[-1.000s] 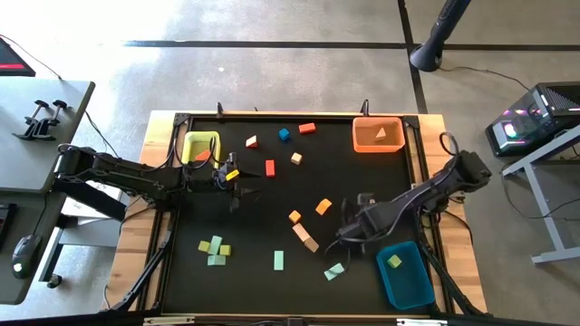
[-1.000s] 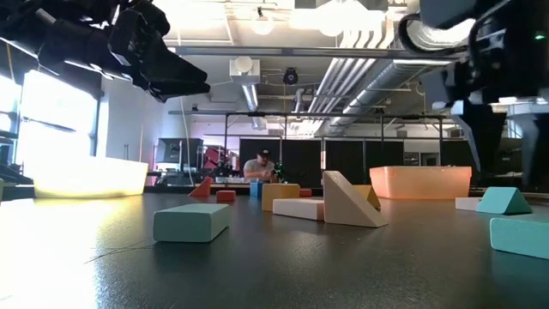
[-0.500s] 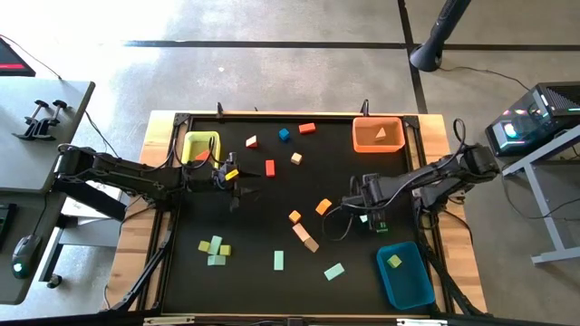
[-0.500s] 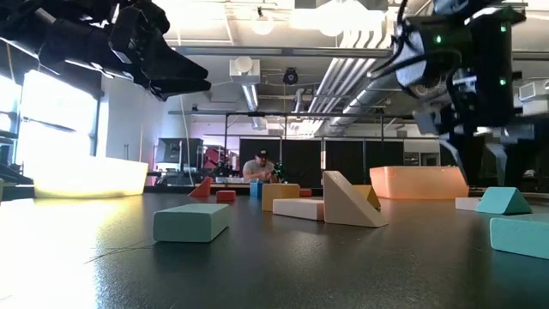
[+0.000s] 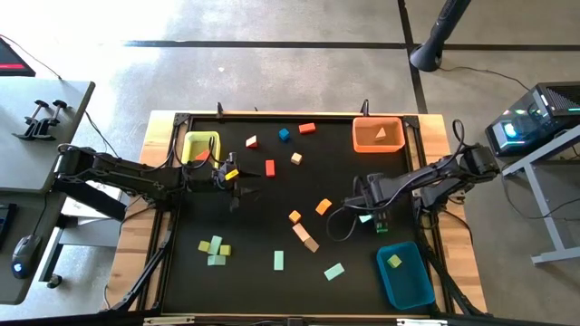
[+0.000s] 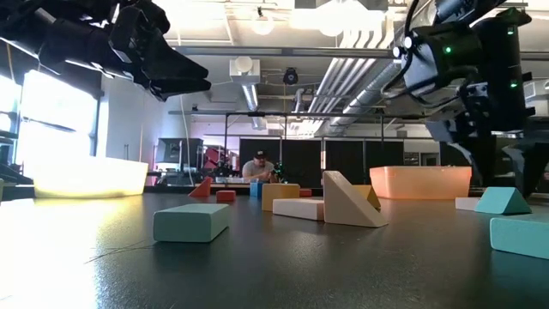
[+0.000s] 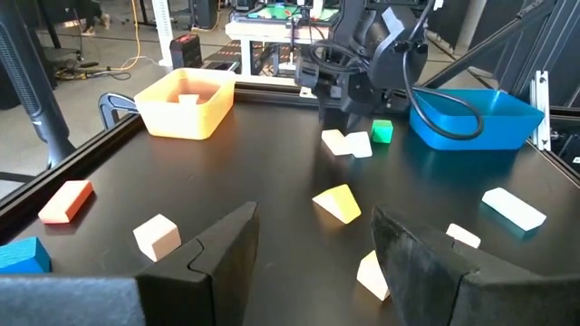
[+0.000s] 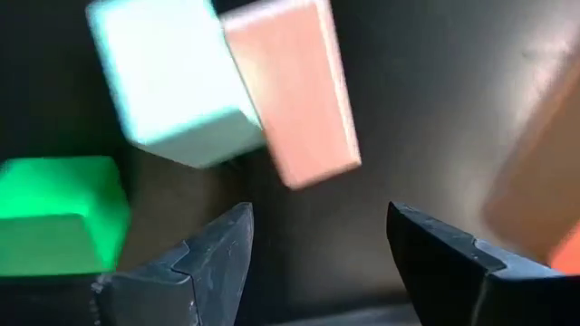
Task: Sort blocks by size
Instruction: Put the light blue rectangular block into the yellow bin
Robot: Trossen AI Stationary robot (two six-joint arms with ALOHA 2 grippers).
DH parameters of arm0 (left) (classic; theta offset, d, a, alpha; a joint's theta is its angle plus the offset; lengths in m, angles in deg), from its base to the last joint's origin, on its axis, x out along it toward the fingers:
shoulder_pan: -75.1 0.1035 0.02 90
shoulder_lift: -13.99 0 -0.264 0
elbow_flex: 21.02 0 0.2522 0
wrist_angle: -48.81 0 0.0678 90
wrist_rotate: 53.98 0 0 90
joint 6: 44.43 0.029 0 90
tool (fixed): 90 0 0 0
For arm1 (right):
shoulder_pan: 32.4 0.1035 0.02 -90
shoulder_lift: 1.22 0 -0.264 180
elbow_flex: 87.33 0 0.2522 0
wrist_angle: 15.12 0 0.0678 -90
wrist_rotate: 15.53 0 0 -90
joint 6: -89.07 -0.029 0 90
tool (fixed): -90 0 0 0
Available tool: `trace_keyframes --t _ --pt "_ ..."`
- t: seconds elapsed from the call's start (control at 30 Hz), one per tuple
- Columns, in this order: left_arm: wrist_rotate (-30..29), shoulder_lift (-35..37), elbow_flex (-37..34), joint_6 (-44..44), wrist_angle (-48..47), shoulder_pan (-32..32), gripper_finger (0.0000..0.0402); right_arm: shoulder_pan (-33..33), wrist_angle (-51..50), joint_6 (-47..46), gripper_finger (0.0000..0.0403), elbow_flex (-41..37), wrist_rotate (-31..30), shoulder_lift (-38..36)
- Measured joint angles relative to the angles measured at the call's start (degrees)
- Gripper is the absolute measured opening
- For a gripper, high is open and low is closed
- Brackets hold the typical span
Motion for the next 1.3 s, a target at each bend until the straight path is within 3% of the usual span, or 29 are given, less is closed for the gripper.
trace_keyframes --t 0.23,0.43,0.57,0.77,0.87,1.07,1.3 --pt "0.0 0.0 0.0 -0.6 0.0 0.0 0.0202 0.0 -2.8 -3.4 0.0247 0.9 -0.1 0.0" --pt "0.0 0.0 0.0 -0.1 0.1 0.0 0.0202 1.5 -18.5 -18.7 0.0247 8.8 -1.4 0.0" --pt "0.0 0.0 0.0 -0.1 1.0 0.0 0.0202 5.5 -17.5 -28.3 0.0247 15.4 -3.1 0.0" --pt "0.3 0.0 0.0 -0.8 2.6 0.0 0.0202 14.6 0.5 -28.7 0.0247 18.6 -13.7 0.0" --pt "1.5 0.0 0.0 -1.1 3.3 0.0 0.0202 17.9 7.9 -28.5 0.0247 17.8 -16.0 0.0" --pt "1.9 0.0 0.0 -1.0 5.4 0.0 0.0202 21.6 29.5 -26.7 0.0247 14.0 -13.3 0.0" --pt "2.0 0.0 0.0 -1.1 10.6 0.0 0.0202 25.5 57.8 -25.6 0.0247 4.5 -5.9 3.6"
